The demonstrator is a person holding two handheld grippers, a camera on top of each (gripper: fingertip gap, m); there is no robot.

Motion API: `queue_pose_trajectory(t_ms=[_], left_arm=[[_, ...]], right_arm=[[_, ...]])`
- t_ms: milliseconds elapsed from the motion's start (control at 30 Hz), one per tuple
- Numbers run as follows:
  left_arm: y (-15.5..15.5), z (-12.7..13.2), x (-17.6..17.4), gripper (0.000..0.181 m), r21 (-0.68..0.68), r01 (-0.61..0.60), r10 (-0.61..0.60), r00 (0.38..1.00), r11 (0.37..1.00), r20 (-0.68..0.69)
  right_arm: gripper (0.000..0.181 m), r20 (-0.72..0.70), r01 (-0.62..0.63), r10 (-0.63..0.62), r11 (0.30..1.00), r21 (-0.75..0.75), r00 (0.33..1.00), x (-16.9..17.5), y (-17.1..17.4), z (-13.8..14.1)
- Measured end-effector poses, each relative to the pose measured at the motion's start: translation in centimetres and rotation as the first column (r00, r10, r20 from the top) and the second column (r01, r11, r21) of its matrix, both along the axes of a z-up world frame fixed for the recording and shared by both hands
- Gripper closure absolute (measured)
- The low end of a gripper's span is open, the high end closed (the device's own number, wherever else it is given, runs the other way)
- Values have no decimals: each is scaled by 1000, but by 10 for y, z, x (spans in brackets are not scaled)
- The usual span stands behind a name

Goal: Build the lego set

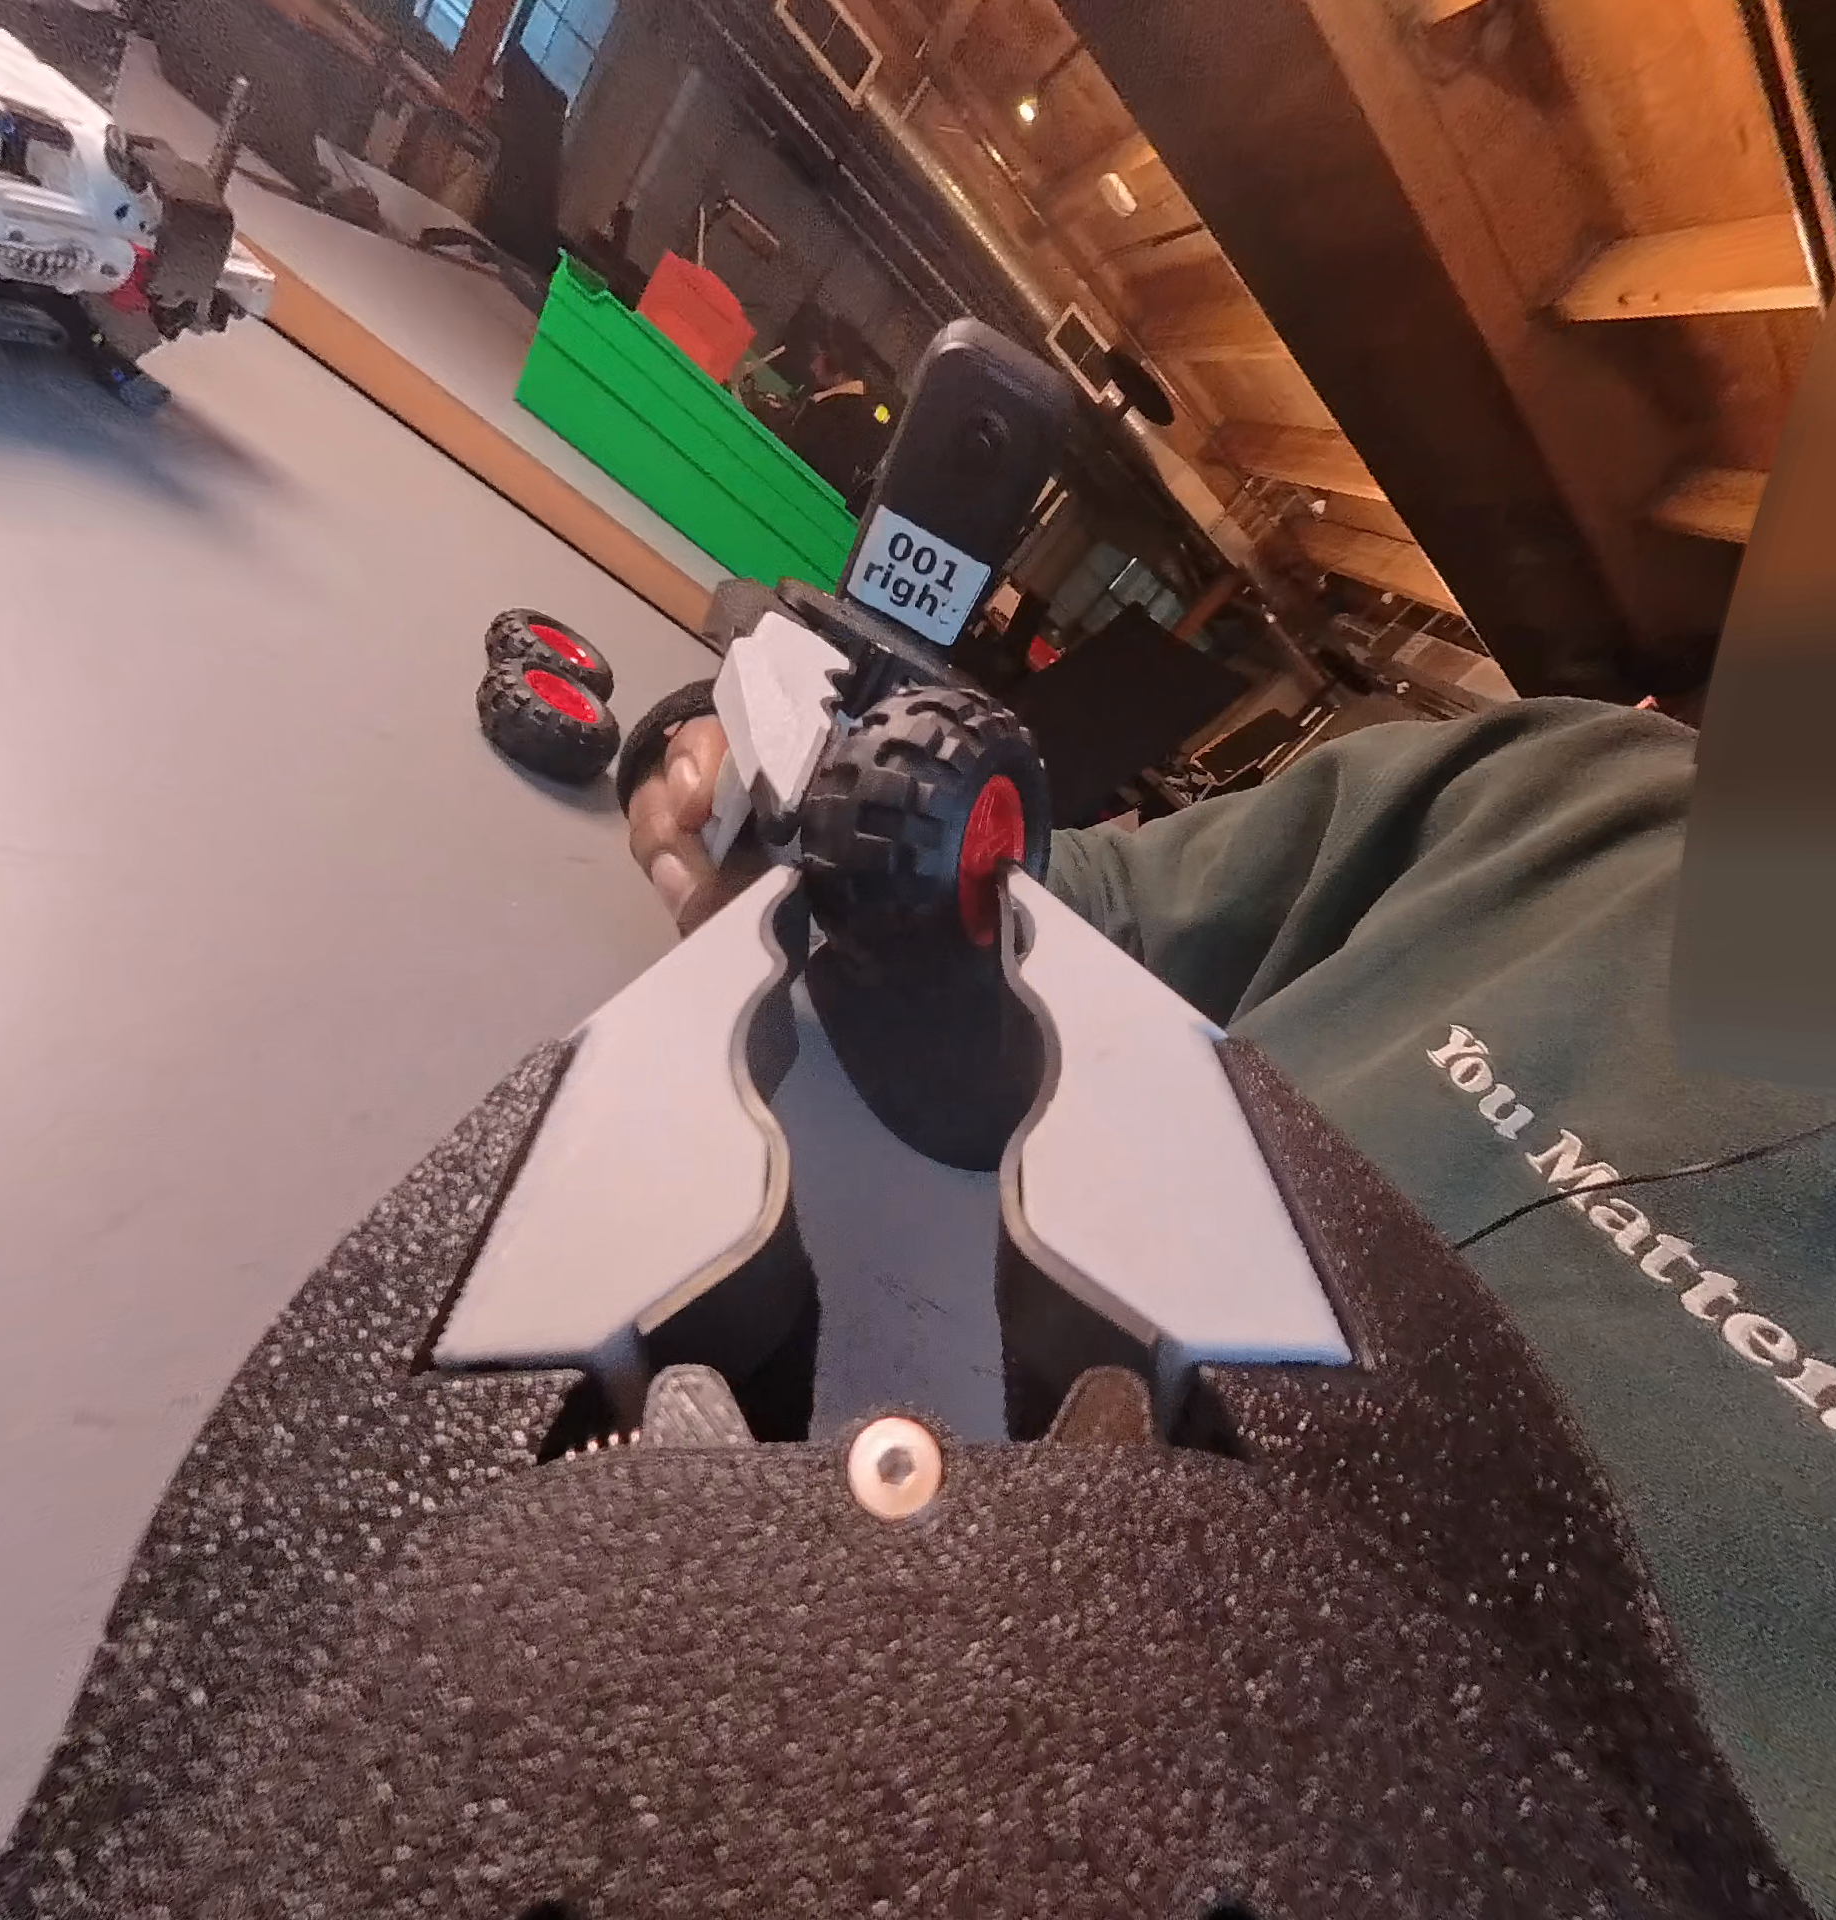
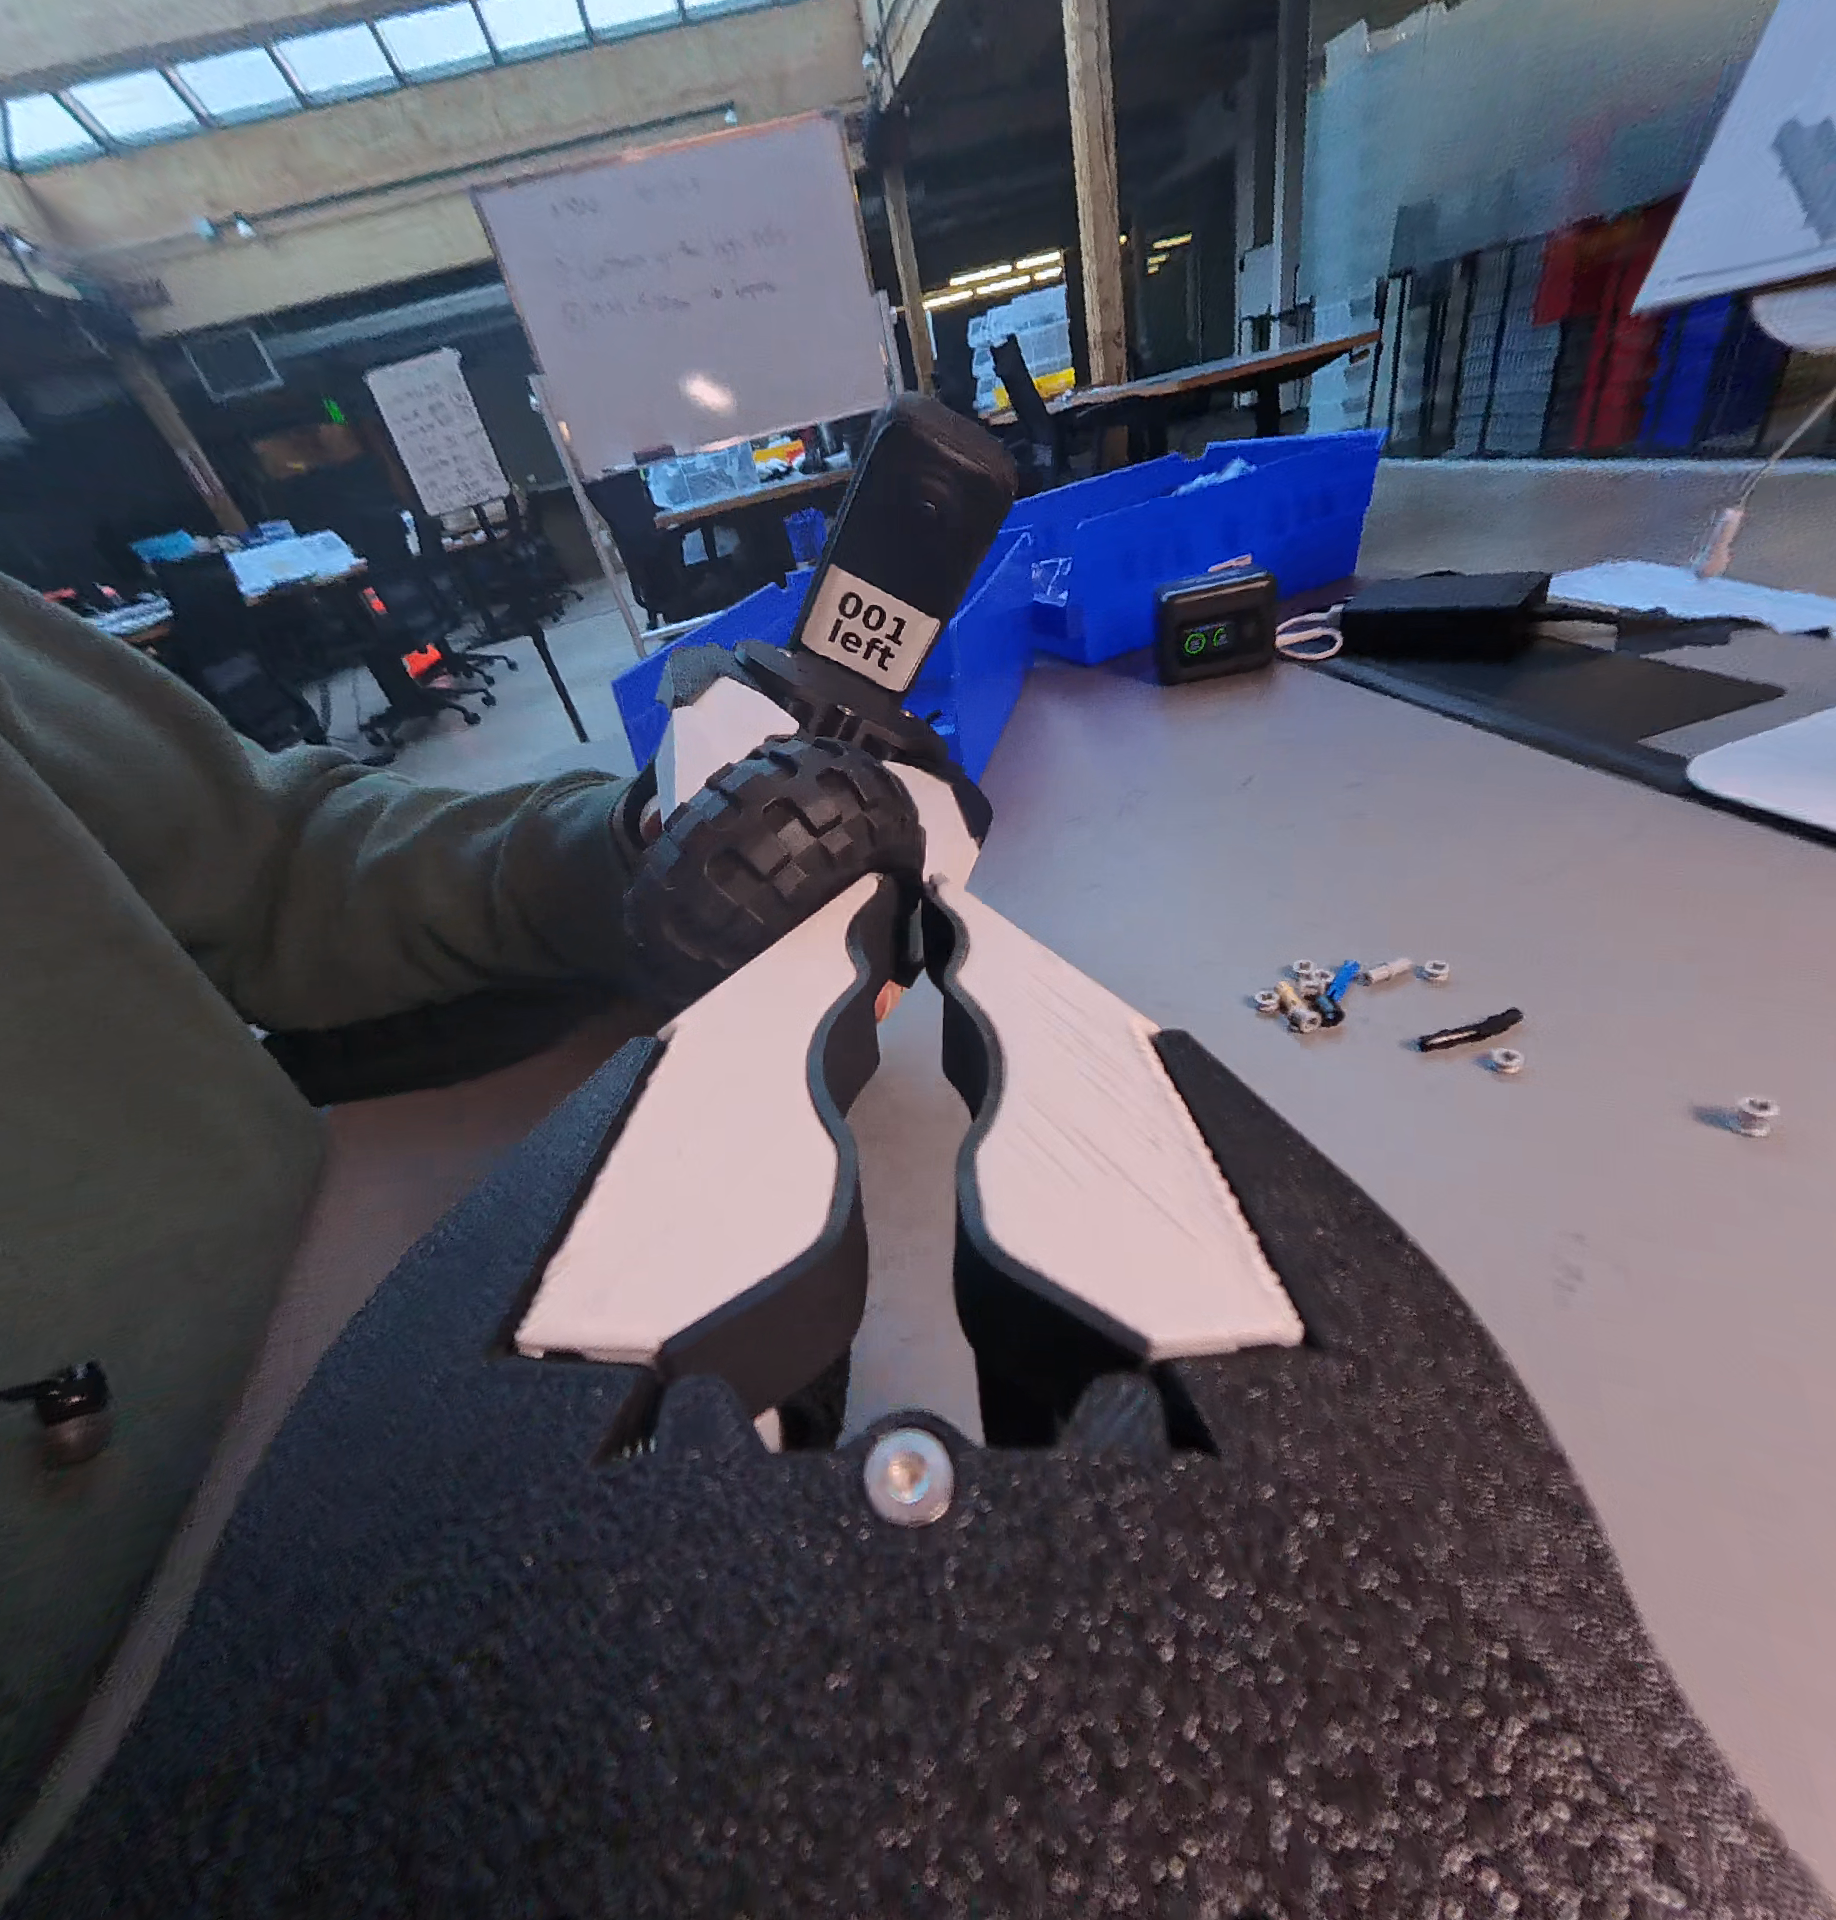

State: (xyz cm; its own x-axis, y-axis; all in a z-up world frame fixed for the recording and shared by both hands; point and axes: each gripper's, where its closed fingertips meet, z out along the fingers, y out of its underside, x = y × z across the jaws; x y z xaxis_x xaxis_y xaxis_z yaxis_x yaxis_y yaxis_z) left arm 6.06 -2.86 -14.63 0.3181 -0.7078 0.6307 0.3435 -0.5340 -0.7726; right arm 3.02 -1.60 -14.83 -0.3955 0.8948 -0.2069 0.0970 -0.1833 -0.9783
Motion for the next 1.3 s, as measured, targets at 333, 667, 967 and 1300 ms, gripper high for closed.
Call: queue_pose_trajectory(t_ms=[333,667,967,1300], left_arm=[[-3,22,-19,154,216,-106,135,983,971,-124],[13,3,-24,153,405,-218,393,817,888,-422],[-8,4,-6,151,419,-55,244,878,906,-412],[-2,3,-17,154,667,45,559,505,743,-657]], right_arm=[[149,-55,-127,122,986,-105,991,24,10,25],[157,-55,27,-20,991,132,998,9,-3,18],[157,-186,41,55,877,478,981,21,-29,20],[155,-165,84,9,831,550,986,19,-33,24]])
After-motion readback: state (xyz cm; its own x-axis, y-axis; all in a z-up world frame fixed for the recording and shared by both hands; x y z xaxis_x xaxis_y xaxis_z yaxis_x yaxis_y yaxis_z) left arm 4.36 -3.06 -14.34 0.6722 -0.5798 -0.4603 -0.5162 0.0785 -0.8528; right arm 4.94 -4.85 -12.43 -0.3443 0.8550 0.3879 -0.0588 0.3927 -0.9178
